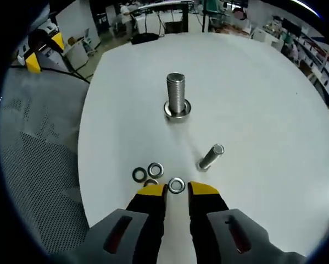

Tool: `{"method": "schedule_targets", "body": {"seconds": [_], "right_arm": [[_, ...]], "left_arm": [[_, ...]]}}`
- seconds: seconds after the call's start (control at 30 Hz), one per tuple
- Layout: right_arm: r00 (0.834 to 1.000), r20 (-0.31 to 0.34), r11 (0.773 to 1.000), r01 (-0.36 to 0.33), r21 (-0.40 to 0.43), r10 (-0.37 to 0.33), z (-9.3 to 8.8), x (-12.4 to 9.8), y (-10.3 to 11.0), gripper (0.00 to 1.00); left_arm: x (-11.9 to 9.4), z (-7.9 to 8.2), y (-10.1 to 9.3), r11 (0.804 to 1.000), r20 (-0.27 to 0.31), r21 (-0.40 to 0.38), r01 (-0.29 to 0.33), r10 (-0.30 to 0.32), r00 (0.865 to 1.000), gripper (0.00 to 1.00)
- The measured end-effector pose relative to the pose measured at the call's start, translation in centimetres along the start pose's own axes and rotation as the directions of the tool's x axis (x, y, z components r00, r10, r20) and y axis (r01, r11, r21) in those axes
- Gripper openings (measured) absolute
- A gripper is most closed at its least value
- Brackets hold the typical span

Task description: Place the washer onto the threaded stud by aligning its center hole with the stud, sliding it down to the base, and recovering from edge contact or off-axis alignment until the washer reaches the visible bottom stop.

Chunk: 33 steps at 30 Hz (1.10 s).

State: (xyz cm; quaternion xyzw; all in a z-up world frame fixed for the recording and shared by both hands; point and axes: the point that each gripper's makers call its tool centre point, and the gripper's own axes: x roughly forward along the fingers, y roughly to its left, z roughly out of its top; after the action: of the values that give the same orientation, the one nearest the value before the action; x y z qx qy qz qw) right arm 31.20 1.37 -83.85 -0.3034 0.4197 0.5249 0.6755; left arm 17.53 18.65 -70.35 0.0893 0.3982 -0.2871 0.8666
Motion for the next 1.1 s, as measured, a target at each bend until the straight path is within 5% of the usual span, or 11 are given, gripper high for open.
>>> {"method": "schedule_targets", "body": {"seconds": [0.17, 0.27, 0.43, 0.6, 0.9, 1.1], "right_arm": [[0.999, -0.026, 0.998, -0.046, -0.046, 0.045, 0.05, 0.03, 0.45, 0.18], [0.994, -0.101, 0.994, -0.044, -0.103, 0.034, 0.02, 0.18, 0.24, 0.16], [0.965, -0.261, 0.971, -0.057, -0.23, -0.005, 0.1, 0.41, 0.71, 0.15], [0.939, -0.343, 0.949, -0.106, -0.296, -0.002, 0.13, 0.59, 0.68, 0.15], [0.924, -0.383, 0.952, -0.102, -0.287, -0.017, 0.11, 0.55, 0.66, 0.15], [0.955, -0.298, 0.966, -0.08, -0.246, 0.003, 0.07, 0.36, 0.55, 0.14]], "left_arm": [[0.06, -0.02, -0.12, 1.0, -0.003, 0.006, 0.005, -0.005, 1.0, 0.27], [0.04, 0.04, -0.03, 1.0, 0.001, 0.002, 0.002, -0.002, 1.0, 0.27], [0.05, 0.02, -0.11, 1.0, 0.001, 0.006, 0.005, -0.005, 1.0, 0.27], [0.07, -0.03, -0.29, 1.0, -0.004, 0.011, 0.009, -0.009, 1.0, 0.27], [0.0, 0.1, -0.26, 1.0, 0.004, 0.012, 0.008, -0.008, 1.0, 0.27], [-0.07, 0.28, -0.34, 1.0, 0.016, 0.011, 0.009, -0.009, 1.0, 0.27]]}}
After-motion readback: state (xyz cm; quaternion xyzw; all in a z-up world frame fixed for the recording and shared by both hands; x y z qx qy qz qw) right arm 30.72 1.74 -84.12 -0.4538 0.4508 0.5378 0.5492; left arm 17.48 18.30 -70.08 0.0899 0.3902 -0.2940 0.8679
